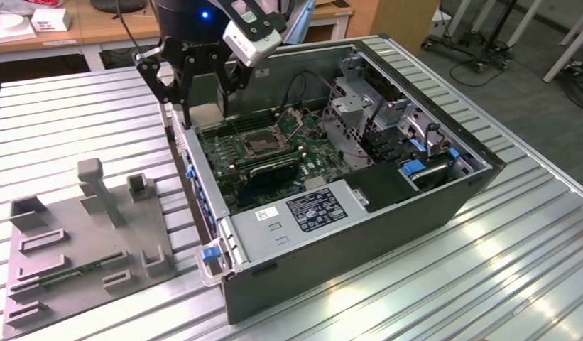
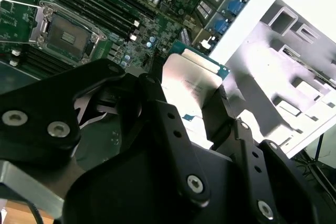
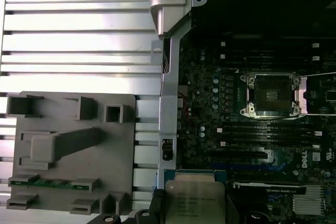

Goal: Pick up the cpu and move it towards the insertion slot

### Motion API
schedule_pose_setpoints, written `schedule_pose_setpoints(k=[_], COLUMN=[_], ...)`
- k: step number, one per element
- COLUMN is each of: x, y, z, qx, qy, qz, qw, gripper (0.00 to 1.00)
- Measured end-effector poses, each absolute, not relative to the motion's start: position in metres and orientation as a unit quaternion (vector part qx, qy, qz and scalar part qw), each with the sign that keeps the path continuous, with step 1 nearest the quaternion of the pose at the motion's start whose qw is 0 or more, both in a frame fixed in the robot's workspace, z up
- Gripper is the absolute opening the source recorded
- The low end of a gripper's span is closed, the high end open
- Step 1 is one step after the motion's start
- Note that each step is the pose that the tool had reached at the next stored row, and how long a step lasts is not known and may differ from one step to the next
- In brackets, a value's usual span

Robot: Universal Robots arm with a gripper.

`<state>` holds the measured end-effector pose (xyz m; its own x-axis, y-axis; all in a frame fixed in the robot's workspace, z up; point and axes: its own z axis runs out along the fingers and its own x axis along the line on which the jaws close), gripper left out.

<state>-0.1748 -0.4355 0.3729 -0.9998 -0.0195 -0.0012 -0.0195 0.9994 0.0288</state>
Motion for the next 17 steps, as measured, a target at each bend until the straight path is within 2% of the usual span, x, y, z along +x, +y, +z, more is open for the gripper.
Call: schedule_pose_setpoints(k=[17], x=[-0.120], y=[-0.436], z=[0.371], qx=[-0.010], qy=[1.000], qz=[0.014], qw=[0.000], gripper=[0.54])
